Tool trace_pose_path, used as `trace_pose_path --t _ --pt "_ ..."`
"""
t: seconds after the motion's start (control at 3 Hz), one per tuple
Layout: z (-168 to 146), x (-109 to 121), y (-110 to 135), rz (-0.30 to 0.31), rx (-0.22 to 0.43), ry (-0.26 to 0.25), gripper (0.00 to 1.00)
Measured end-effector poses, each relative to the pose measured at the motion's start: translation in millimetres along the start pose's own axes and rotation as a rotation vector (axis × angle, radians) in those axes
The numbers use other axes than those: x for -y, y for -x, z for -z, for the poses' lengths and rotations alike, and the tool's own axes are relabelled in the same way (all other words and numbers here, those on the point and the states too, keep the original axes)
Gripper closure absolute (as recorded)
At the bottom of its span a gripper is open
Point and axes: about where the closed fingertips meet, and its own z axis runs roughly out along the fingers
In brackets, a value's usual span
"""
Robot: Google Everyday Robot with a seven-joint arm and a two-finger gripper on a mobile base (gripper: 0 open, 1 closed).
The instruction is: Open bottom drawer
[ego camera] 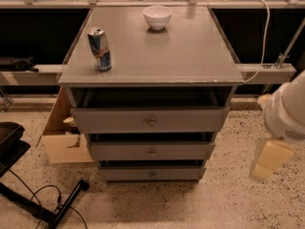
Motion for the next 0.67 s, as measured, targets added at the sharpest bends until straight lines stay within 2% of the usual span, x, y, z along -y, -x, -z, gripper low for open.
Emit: trace_pose_path --t 0.33,0.67 --pt "-82.6 -31.9 -39.4 -0.027 -0.03 0.043 0.0" --pt "-169.1 -68.7 -75.5 -0.036 -0.049 0.128 0.0"
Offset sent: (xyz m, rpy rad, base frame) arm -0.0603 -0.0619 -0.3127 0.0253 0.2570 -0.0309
